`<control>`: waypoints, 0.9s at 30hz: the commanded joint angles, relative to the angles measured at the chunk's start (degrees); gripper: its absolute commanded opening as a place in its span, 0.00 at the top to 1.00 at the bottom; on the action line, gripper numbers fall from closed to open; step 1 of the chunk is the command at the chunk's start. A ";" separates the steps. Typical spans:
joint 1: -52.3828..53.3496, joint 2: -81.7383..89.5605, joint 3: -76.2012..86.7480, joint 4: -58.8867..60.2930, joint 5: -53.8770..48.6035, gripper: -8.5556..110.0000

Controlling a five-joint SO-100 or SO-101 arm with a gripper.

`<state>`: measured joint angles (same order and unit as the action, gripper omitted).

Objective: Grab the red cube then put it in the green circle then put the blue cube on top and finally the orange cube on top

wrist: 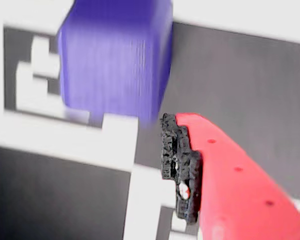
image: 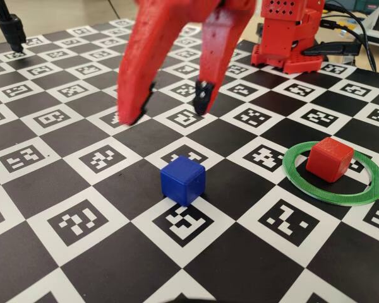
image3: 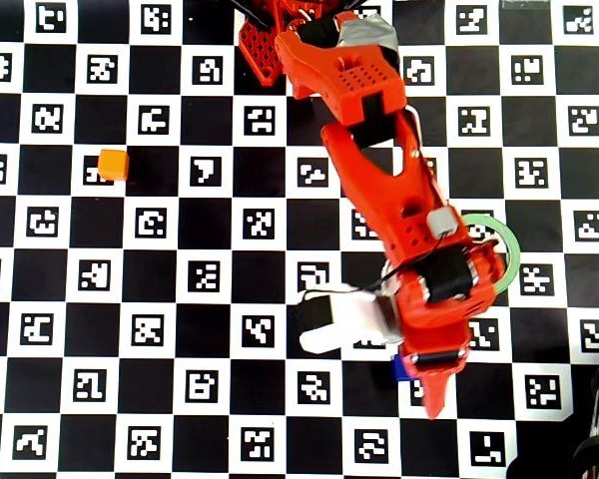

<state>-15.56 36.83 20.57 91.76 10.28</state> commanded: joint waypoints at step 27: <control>-2.11 -1.76 1.93 -6.06 4.57 0.53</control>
<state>-16.96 32.08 23.12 86.66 14.33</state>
